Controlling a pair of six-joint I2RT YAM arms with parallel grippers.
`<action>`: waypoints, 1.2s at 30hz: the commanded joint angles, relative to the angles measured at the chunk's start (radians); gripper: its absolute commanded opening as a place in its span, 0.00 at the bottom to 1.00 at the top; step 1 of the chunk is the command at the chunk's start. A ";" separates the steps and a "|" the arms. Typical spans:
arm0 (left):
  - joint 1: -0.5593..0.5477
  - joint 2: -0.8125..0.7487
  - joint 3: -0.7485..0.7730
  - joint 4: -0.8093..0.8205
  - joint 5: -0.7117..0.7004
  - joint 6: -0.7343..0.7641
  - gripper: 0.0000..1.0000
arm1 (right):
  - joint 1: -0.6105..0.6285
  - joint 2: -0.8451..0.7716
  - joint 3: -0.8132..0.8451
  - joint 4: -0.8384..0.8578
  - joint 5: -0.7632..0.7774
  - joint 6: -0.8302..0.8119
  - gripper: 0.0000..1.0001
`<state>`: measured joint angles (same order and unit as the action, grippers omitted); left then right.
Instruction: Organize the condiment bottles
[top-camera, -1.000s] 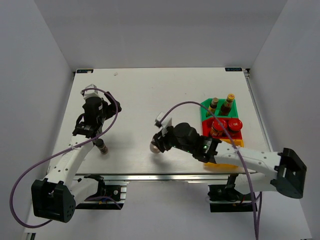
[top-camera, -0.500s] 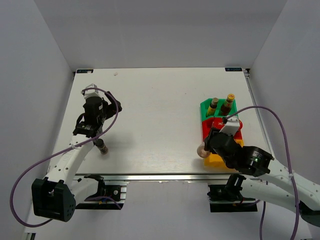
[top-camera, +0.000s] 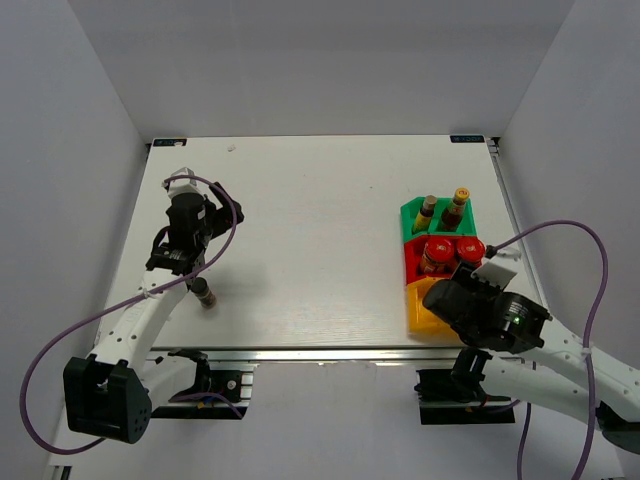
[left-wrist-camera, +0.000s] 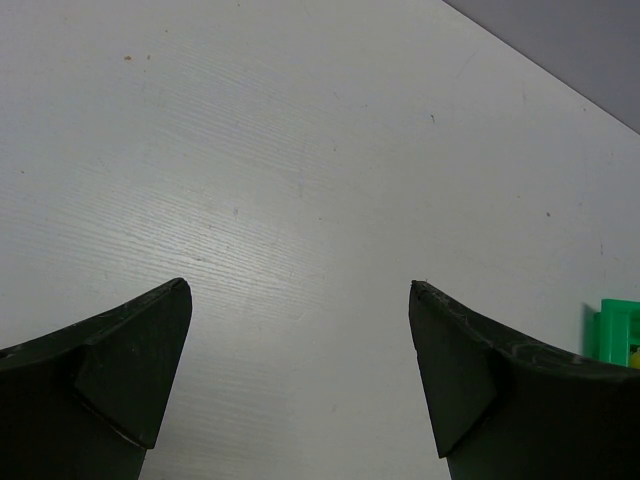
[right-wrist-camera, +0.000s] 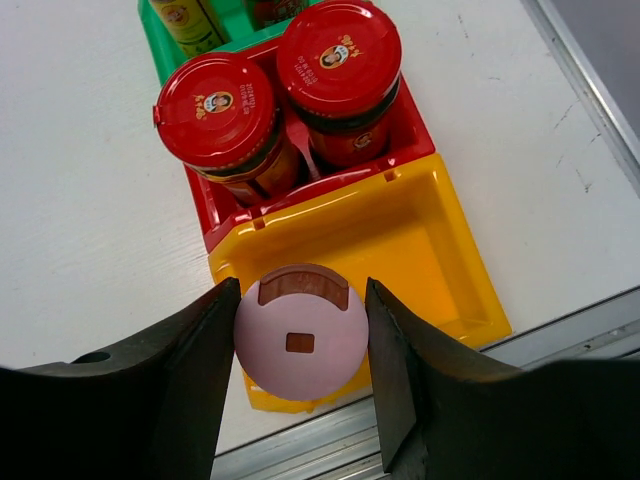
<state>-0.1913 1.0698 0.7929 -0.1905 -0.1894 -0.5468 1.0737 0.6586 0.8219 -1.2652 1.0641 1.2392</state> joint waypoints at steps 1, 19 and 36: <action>0.003 -0.005 0.002 0.019 0.015 0.004 0.98 | -0.006 0.028 0.030 -0.033 0.097 0.071 0.33; 0.001 -0.001 0.000 0.019 0.015 0.005 0.98 | -0.391 0.029 -0.158 0.521 -0.088 -0.434 0.30; 0.003 0.005 -0.001 0.022 0.004 0.007 0.98 | -0.548 0.043 -0.159 0.432 -0.222 -0.373 0.32</action>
<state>-0.1913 1.0733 0.7929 -0.1867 -0.1848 -0.5465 0.5301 0.7326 0.6384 -0.7738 0.8299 0.8089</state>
